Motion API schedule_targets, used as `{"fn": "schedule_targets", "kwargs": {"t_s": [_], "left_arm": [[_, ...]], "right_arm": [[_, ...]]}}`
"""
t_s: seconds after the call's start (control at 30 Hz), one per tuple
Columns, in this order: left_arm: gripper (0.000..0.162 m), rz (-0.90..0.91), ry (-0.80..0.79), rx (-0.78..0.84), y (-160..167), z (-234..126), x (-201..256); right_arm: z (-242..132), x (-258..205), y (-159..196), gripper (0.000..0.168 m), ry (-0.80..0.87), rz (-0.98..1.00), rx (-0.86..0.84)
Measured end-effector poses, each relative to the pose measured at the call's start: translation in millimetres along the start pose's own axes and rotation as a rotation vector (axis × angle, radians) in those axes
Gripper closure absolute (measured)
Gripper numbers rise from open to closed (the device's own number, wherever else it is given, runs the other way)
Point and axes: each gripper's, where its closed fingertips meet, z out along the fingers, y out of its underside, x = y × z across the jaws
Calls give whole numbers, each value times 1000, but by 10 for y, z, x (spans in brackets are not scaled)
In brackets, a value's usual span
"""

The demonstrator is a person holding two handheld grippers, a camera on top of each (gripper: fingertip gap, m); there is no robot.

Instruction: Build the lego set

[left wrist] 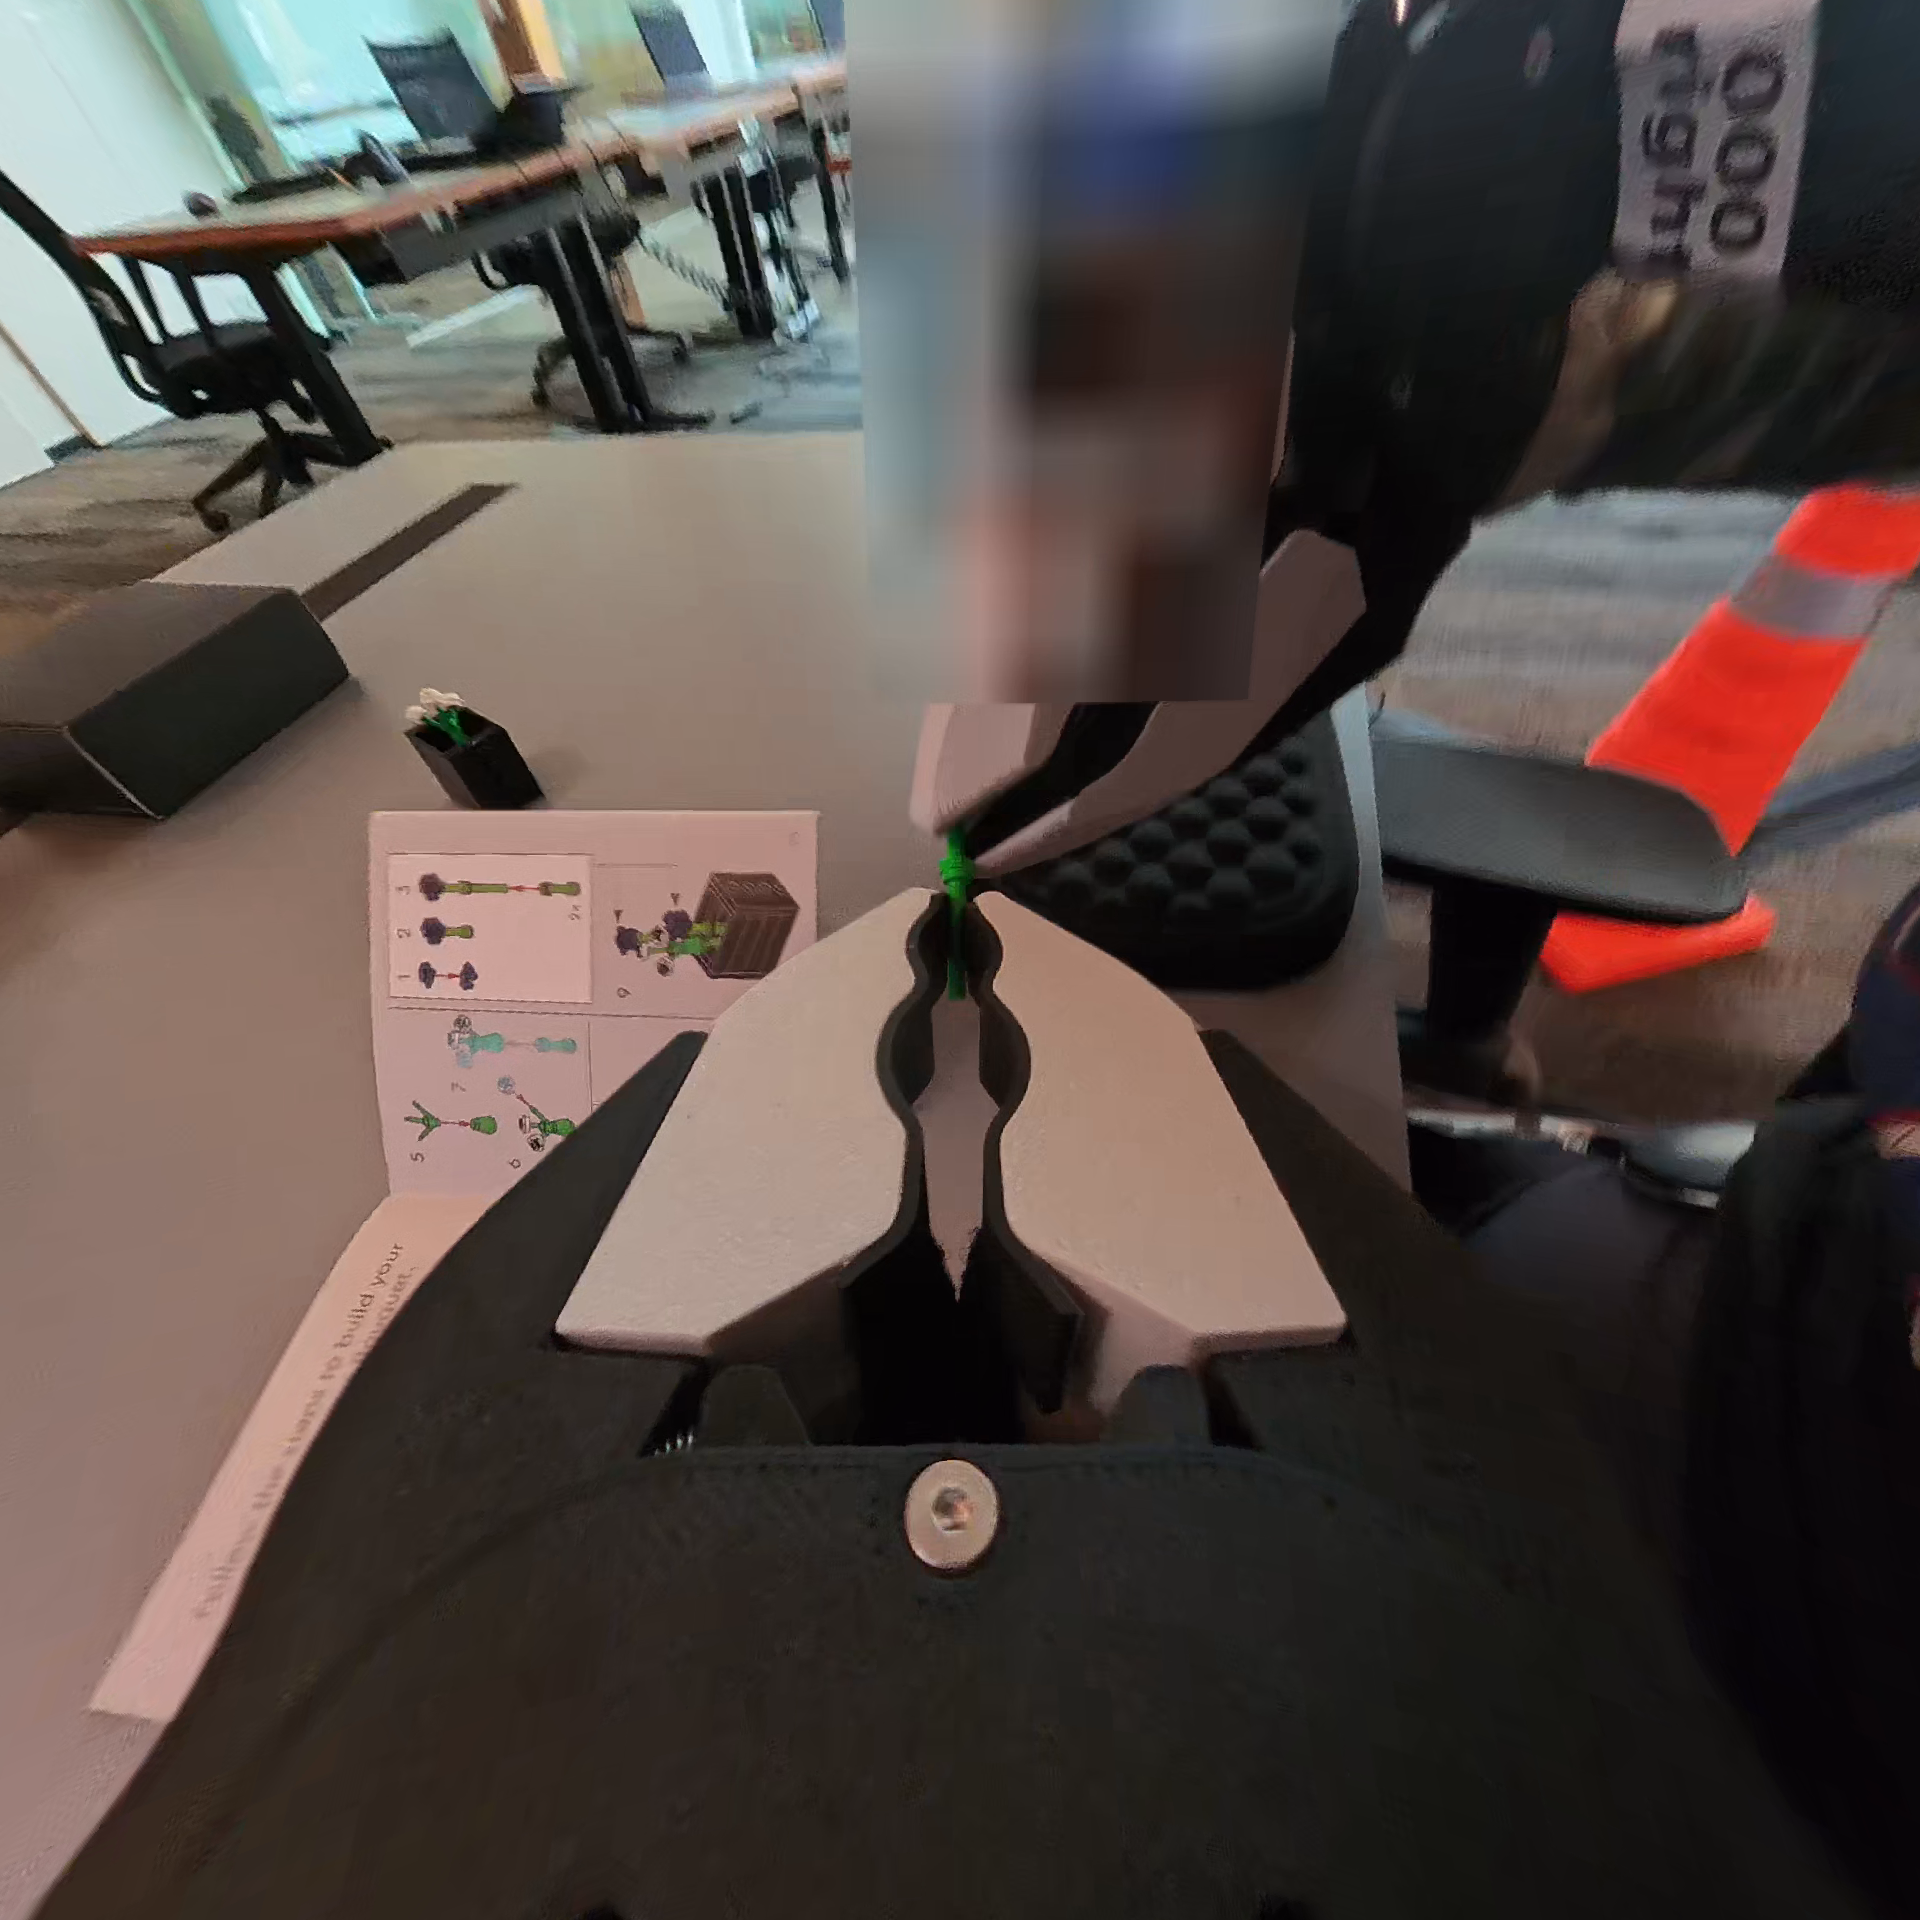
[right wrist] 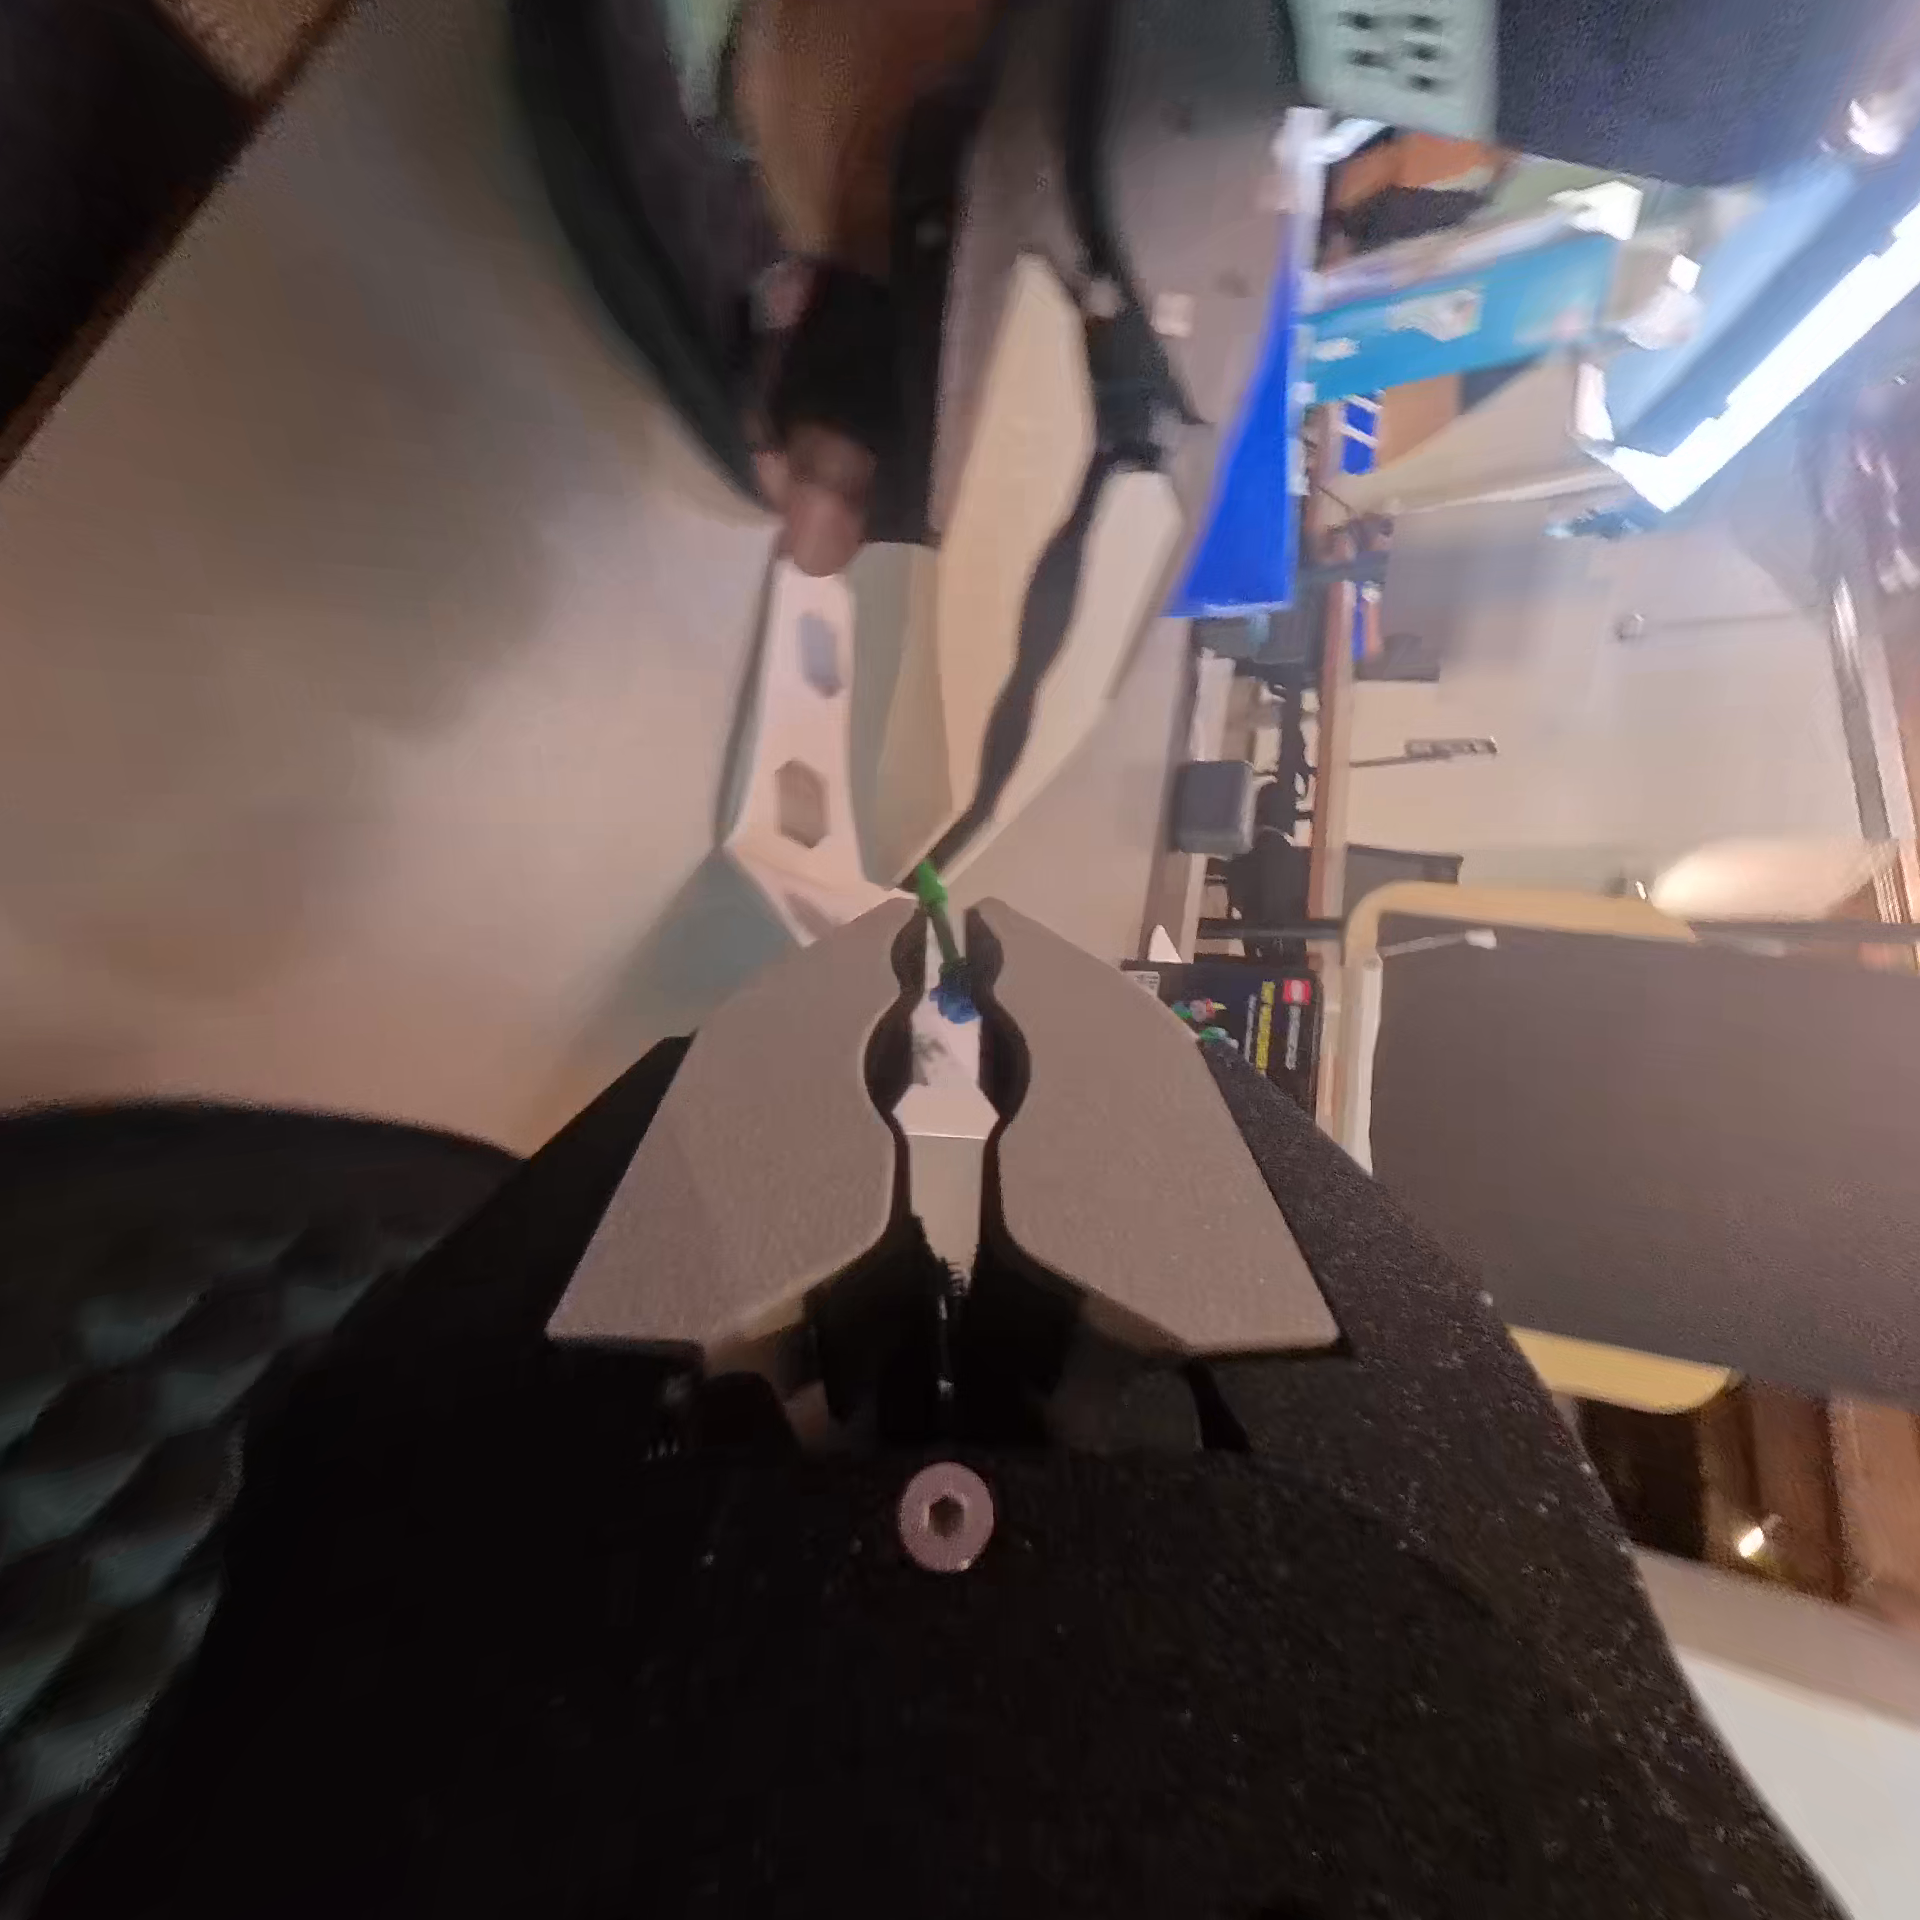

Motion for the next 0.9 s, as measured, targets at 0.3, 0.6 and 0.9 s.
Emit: {"fn": "schedule_targets", "kwargs": {"t_s": [0.3,0.6,0.9], "left_arm": [[159,-459,-69,613,-494,-348,-379],[160,-454,-15,605,-521,-225,-243],[133,-353,25,433,-292,-247,-235]], "right_arm": [[-146,598,-2,131,309,1587,647],[23,583,-93,163,258,1767,851],[24,418,16,163,162,1351,402]]}}
